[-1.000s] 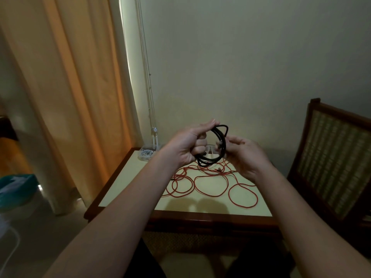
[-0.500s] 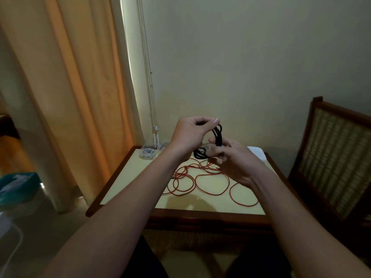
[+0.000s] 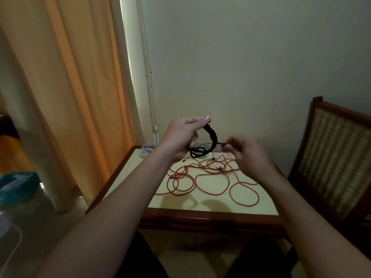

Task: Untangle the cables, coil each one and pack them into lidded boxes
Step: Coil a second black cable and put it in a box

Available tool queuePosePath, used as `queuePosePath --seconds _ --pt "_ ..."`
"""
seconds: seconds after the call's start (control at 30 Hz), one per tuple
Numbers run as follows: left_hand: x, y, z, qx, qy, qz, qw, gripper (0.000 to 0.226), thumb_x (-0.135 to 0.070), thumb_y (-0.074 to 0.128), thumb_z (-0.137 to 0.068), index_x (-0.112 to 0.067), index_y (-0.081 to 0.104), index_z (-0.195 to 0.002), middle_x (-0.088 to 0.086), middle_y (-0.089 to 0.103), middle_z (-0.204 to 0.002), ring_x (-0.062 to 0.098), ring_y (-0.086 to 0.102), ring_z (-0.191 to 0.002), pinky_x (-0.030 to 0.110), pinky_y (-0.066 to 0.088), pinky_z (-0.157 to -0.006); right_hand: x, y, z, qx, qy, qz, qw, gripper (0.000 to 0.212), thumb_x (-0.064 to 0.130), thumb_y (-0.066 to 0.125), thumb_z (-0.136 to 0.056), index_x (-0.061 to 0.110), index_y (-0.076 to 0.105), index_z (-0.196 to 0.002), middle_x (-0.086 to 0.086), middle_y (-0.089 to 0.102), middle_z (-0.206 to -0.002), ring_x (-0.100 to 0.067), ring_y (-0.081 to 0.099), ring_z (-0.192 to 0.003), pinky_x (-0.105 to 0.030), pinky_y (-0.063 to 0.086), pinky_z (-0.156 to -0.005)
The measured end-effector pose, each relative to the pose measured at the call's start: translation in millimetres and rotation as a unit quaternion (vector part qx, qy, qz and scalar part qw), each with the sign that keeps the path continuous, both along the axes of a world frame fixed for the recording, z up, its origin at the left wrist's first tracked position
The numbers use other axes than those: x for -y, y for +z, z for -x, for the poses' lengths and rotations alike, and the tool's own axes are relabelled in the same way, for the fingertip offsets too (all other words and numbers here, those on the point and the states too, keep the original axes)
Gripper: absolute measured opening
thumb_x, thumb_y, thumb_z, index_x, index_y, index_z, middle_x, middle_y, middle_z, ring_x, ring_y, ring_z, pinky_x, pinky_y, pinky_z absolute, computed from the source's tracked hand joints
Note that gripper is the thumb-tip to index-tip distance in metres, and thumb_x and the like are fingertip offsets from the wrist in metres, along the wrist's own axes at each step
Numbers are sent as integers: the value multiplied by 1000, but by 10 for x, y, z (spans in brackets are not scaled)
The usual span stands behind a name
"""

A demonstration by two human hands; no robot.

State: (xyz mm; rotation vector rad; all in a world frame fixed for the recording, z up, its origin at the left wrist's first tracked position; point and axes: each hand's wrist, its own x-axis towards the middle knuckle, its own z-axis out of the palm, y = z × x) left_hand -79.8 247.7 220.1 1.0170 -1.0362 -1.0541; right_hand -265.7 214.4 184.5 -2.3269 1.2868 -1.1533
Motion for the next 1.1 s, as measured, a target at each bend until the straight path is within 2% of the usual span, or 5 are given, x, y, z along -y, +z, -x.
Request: queuePosePath --seconds 0.27,0.67,0.8,0.97,1.1 --pt "26 10 26 -151 -44 -23 987 11 -17 66 -94 -9 68 -102 -10 33 -50 1 24 -36 14 19 -30 105 -200 -83 -59 -105 253 960 18 4 73 -86 17 77 -99 -1 60 -82 -26 50 -85 -36 29 -75" --pt "31 35 96 -275 -64 -32 959 8 -20 63 -96 -14 68 -94 -11 24 -47 2 20 -31 14 14 -28 -26 -126 -280 237 -32 -18 971 13 9 67 -96 20 70 -89 12 70 -74 -4 70 -69 -25 61 -69" --pt "22 52 195 -342 -76 -38 936 12 -21 61 -98 -14 67 -89 -11 22 -43 3 19 -28 14 14 -26 -39 -113 -447 421 -19 -82 903 12 7 65 -97 16 66 -88 -7 75 -83 -16 73 -75 -35 60 -68" --pt "72 -2 251 -399 -87 -45 912 17 -22 59 -99 -14 65 -86 -10 20 -41 4 18 -26 15 15 -25 -12 2 -651 666 102 -239 699 19 -13 57 -95 6 58 -91 -13 71 -81 -20 73 -73 -28 62 -70" --pt "76 -42 68 -371 -73 -64 923 13 -20 63 -96 -12 69 -88 -10 24 -44 3 20 -28 15 16 -25 37 -74 -391 394 69 -149 904 3 5 69 -93 6 70 -96 -7 74 -88 -8 69 -78 -28 57 -78"
